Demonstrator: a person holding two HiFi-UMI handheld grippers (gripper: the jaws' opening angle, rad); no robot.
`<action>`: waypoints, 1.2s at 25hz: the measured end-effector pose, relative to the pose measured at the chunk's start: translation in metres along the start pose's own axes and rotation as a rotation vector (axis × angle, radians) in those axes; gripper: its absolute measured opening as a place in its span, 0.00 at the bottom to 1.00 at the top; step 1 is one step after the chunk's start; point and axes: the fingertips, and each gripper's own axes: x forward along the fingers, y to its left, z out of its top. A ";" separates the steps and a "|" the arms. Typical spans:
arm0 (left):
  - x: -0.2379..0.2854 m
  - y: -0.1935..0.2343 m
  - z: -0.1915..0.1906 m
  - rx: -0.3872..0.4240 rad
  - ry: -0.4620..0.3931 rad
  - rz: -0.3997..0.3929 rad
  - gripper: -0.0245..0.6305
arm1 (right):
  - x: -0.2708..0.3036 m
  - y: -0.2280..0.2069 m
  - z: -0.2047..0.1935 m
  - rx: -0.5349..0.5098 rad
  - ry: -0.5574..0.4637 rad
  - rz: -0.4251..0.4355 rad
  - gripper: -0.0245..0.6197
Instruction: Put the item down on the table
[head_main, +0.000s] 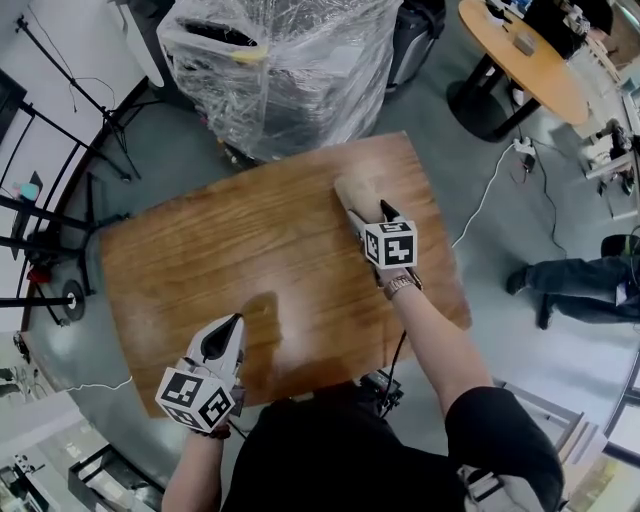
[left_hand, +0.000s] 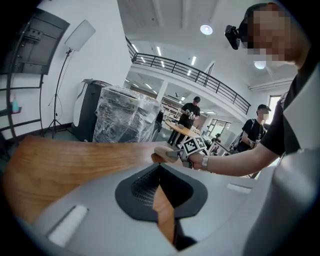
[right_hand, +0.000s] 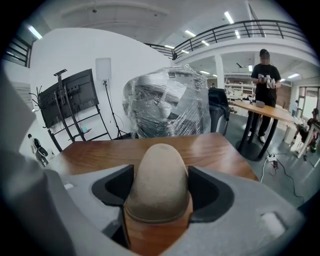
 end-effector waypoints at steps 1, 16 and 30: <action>0.000 0.001 -0.001 -0.002 0.002 0.001 0.05 | 0.002 0.000 -0.002 -0.002 0.003 -0.001 0.55; -0.006 0.005 -0.013 -0.008 0.000 0.001 0.05 | 0.011 0.002 -0.025 -0.028 0.055 -0.034 0.55; -0.019 -0.009 -0.011 0.032 -0.022 -0.064 0.05 | -0.037 0.010 -0.018 -0.011 -0.013 -0.069 0.55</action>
